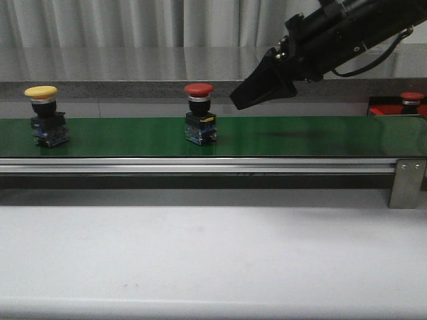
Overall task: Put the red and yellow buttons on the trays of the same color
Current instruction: 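Lower the right gripper onto the red button and grasp it, then lift the red button toward the red tray, then lower the red button into the red tray and open the right gripper, then move the right gripper down onto the yellow button on the belt and grasp it, then lift the yellow button and carry it past the red tray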
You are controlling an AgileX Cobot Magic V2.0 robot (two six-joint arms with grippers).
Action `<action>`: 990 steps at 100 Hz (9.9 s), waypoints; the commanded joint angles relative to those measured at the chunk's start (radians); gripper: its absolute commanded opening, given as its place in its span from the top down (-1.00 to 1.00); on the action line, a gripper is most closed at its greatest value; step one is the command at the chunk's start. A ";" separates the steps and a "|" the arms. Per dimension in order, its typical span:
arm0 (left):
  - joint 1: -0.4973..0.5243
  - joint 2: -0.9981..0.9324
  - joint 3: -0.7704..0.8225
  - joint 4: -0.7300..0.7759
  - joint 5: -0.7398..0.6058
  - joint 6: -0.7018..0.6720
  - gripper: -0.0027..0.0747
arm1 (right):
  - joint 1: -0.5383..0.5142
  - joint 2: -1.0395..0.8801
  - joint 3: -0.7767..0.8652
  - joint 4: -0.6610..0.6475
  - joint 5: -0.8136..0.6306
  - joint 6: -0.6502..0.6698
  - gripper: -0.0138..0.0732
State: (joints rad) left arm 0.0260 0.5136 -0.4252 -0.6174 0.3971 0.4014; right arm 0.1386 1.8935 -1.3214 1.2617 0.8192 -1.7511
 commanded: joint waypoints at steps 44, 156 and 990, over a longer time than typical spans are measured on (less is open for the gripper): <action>-0.007 0.002 -0.028 -0.024 -0.058 0.001 0.98 | 0.023 0.021 -0.090 0.097 0.042 -0.049 -0.72; -0.007 0.002 -0.028 -0.024 -0.056 0.001 0.98 | 0.021 0.055 -0.090 0.128 0.007 -0.078 0.27; -0.007 0.002 -0.028 -0.024 -0.056 0.001 0.98 | -0.851 -0.419 0.491 0.078 -0.349 0.130 0.39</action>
State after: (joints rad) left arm 0.0260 0.5136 -0.4252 -0.6174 0.3992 0.4030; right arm -0.7060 1.4891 -0.8102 1.2981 0.4631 -1.6040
